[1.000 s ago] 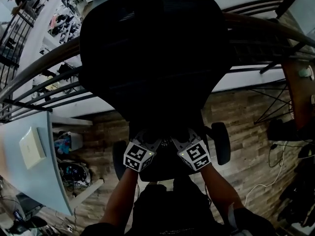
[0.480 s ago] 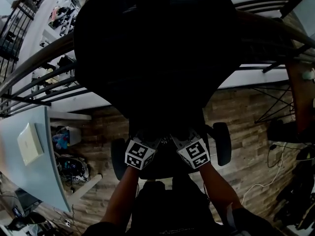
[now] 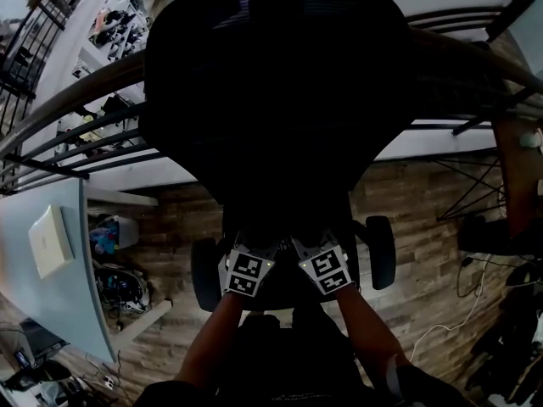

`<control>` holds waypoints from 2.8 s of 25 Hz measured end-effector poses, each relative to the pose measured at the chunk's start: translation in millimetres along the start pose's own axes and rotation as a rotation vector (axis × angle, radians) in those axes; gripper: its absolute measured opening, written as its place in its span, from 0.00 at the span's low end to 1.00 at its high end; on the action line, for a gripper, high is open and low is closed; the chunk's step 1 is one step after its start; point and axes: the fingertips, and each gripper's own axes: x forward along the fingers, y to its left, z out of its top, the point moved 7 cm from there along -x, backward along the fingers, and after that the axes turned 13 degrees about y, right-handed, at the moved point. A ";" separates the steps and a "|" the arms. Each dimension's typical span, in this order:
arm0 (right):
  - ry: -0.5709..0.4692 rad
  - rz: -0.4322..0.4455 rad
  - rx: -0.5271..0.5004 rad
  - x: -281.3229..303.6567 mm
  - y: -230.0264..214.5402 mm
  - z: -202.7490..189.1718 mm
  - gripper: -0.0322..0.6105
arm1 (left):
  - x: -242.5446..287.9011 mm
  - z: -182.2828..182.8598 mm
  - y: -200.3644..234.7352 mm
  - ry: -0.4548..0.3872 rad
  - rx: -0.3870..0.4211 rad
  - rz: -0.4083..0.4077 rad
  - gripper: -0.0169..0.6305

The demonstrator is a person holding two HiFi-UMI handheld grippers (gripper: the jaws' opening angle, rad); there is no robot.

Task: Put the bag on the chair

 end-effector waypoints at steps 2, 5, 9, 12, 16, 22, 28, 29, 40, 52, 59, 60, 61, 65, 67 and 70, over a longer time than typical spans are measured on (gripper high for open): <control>0.022 0.005 0.011 2.9 1.6 -2.0 0.24 | -0.4 -4.1 1.5 0.014 -0.012 0.011 0.28; 0.038 -0.008 0.026 3.9 0.0 -6.0 0.36 | -2.6 -9.0 3.2 0.021 -0.035 0.035 0.34; 0.056 -0.027 0.030 3.8 -5.1 -12.9 0.45 | -7.9 -15.7 7.2 0.023 -0.087 0.047 0.44; 0.081 -0.049 0.033 -1.2 -0.5 -14.3 0.49 | -15.8 -20.0 7.0 0.024 -0.086 0.047 0.44; 0.082 -0.125 0.080 -13.8 -13.9 -27.2 0.51 | -23.3 -15.4 4.4 0.007 -0.075 0.046 0.44; 0.005 -0.190 0.112 -48.0 -16.5 -11.3 0.51 | -60.5 17.1 6.7 -0.094 -0.059 0.093 0.44; -0.131 -0.227 0.064 -84.3 -6.4 19.4 0.51 | -83.2 39.1 -5.7 -0.162 -0.016 0.087 0.36; -0.149 -0.226 0.047 -89.5 -1.0 25.9 0.51 | -89.2 41.2 -8.1 -0.175 -0.009 0.083 0.33; -0.327 -0.271 -0.078 -131.5 34.8 80.1 0.09 | -144.1 66.8 -16.2 -0.311 0.079 -0.033 0.05; -0.371 -0.274 -0.136 -143.9 50.7 104.4 0.08 | -176.6 83.6 -17.0 -0.413 0.117 -0.098 0.05; -0.416 -0.234 -0.163 -141.8 54.2 100.4 0.08 | -177.5 80.7 -19.1 -0.436 0.094 -0.136 0.05; -0.422 -0.231 -0.163 -141.4 53.8 99.6 0.08 | -176.2 78.7 -18.4 -0.431 0.093 -0.132 0.05; -0.424 -0.228 -0.162 -141.2 53.1 98.7 0.08 | -175.2 76.9 -18.0 -0.428 0.090 -0.129 0.05; -0.422 -0.215 -0.151 -140.0 52.6 98.2 0.08 | -174.6 70.6 -14.6 -0.411 0.076 -0.119 0.05; -0.417 -0.211 -0.145 -139.5 51.3 98.2 0.08 | -173.6 69.2 -13.1 -0.407 0.072 -0.116 0.05; -0.409 -0.207 -0.137 -137.7 47.7 95.8 0.08 | -170.2 69.4 -13.0 -0.407 0.072 -0.114 0.05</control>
